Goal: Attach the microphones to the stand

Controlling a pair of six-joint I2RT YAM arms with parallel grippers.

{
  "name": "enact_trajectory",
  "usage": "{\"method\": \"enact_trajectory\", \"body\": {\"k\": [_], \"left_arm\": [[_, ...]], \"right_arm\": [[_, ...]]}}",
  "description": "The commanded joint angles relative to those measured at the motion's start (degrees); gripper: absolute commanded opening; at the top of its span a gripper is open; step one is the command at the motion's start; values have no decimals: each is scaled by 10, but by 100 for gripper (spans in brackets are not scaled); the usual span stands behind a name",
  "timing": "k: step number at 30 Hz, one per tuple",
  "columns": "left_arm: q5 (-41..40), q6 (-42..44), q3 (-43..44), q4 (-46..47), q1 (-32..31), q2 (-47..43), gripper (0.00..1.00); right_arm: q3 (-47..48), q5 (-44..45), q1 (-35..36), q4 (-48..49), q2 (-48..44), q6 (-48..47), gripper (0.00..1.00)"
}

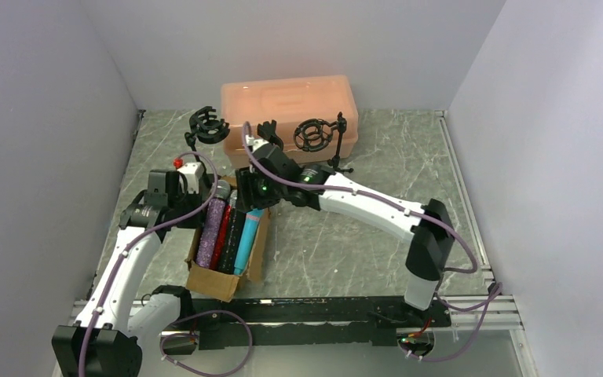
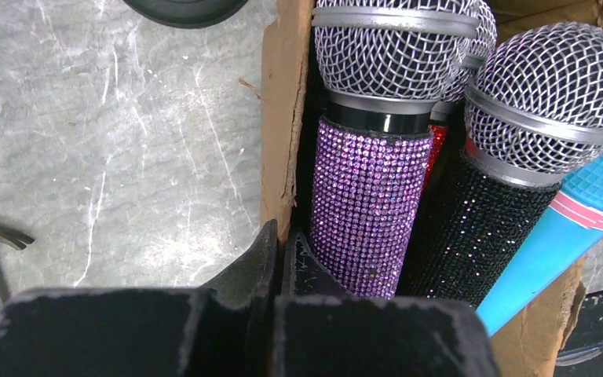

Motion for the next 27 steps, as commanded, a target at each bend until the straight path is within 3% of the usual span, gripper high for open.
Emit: {"method": "enact_trajectory", "body": {"k": [1,16,27], "left_arm": [[-17,-56,19,67,10,-13,0],[-47,-101,35,39,23,-12,0],[-27,-129,43,34,35,-23,0]], "right_arm": [[60,7,7,-42,40,-9,53],[83,128,12,-107,29,-18,56],[9,106,14,-71,-17,16,59]]}}
